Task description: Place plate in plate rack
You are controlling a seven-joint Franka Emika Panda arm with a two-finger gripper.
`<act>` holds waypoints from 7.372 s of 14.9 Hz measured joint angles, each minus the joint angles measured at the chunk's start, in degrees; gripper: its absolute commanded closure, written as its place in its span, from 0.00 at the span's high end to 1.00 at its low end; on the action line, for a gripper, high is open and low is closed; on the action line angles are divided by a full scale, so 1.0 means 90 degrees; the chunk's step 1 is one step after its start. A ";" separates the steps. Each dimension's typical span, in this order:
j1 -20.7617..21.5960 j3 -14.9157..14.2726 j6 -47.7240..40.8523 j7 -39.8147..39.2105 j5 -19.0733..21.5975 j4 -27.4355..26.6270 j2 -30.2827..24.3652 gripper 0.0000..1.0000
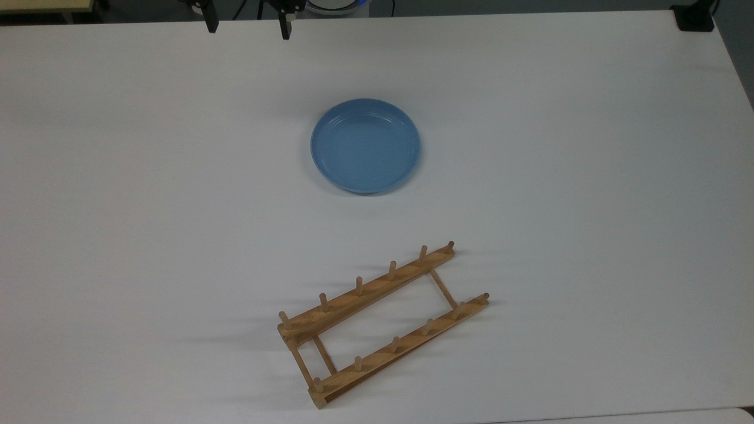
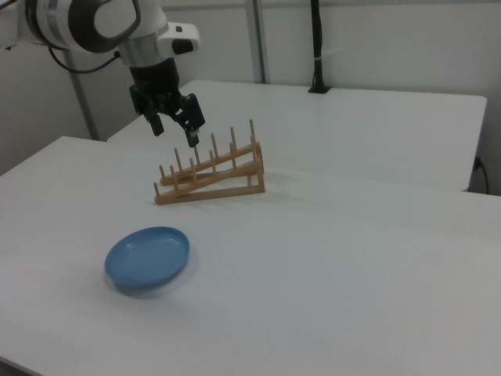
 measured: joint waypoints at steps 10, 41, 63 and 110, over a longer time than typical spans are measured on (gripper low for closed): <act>0.0011 0.0000 0.0000 0.0000 0.0000 0.0000 0.0000 1.00; -0.0046 0.0014 -0.0564 -0.2330 -0.0275 -0.0350 0.0141 1.00; 0.0550 0.0333 0.3250 -0.1039 -0.0276 -0.2309 0.1832 0.40; 0.0619 0.1624 0.3185 0.3723 -0.4578 -0.0500 0.0821 0.00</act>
